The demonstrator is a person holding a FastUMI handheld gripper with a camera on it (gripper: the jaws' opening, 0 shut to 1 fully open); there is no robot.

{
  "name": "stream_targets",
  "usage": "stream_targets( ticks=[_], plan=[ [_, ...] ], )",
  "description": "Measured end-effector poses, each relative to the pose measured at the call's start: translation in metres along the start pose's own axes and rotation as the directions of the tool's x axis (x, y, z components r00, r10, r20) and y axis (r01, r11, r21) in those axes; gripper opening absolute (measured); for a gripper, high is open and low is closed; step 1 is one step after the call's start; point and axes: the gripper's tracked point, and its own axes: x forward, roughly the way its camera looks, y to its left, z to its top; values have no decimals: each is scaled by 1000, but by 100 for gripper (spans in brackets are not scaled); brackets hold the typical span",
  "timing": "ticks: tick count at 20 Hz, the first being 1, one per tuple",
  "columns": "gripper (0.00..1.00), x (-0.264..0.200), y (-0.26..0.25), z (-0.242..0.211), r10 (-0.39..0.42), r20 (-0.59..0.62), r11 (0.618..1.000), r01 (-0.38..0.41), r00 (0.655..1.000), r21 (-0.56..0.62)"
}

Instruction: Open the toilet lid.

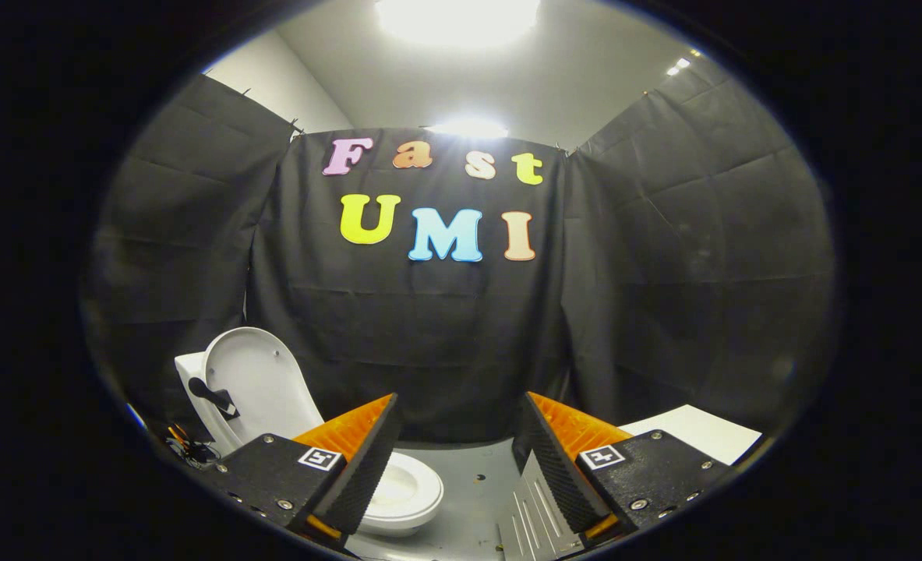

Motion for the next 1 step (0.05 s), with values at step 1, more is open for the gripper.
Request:
stream_targets(
  ticks=[1],
  plan=[
    [95, 0, 2, 0, 2, -1, 1000, -2, 1000, -2]
  ],
)
